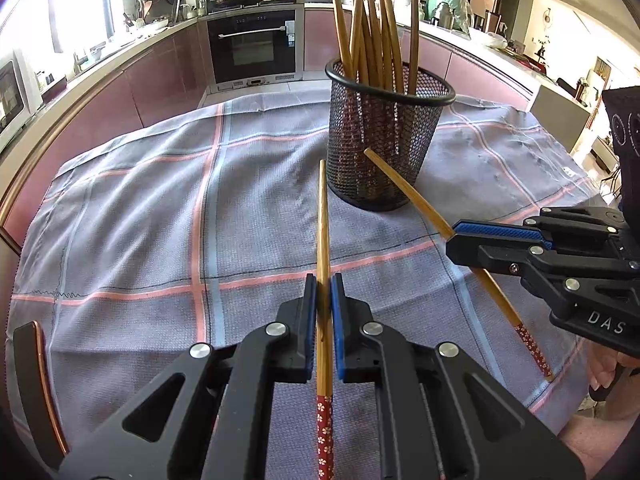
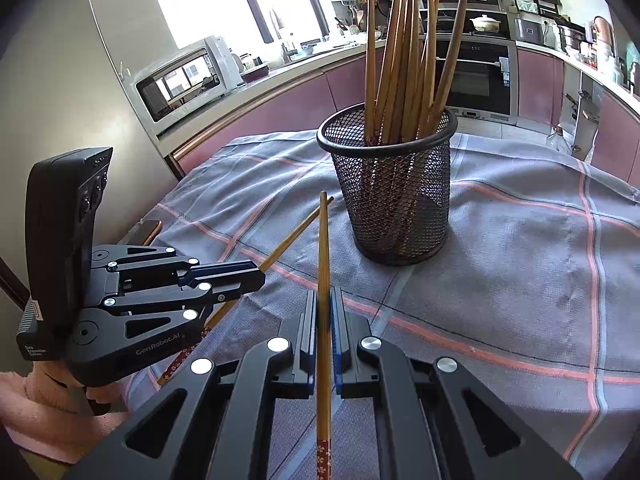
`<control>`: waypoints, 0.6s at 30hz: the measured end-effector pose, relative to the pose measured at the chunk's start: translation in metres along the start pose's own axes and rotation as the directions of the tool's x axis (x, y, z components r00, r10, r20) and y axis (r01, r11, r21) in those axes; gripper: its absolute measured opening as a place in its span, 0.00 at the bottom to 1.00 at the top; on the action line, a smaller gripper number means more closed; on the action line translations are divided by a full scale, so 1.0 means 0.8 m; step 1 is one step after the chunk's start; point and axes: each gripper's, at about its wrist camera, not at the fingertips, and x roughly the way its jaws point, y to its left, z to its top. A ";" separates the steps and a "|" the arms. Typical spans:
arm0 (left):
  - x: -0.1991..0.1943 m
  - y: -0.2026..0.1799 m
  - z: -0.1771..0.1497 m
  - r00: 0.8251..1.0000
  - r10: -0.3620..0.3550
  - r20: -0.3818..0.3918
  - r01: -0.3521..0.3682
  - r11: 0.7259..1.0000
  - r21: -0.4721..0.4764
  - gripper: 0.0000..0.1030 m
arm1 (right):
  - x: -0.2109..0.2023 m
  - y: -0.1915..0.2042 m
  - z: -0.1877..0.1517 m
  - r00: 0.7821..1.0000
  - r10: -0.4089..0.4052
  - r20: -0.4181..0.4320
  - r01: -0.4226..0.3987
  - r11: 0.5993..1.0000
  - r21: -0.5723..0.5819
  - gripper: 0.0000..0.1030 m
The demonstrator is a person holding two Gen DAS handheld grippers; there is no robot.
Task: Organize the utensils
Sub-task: 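Raise the left tool's chopstick upright over the cup while the right tool raises its own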
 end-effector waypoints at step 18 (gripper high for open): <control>-0.058 0.006 0.018 0.994 -0.052 0.099 0.054 0.998 -0.016 0.08 | -0.038 0.000 0.014 0.993 0.014 0.115 -0.014 1.000 0.000 0.05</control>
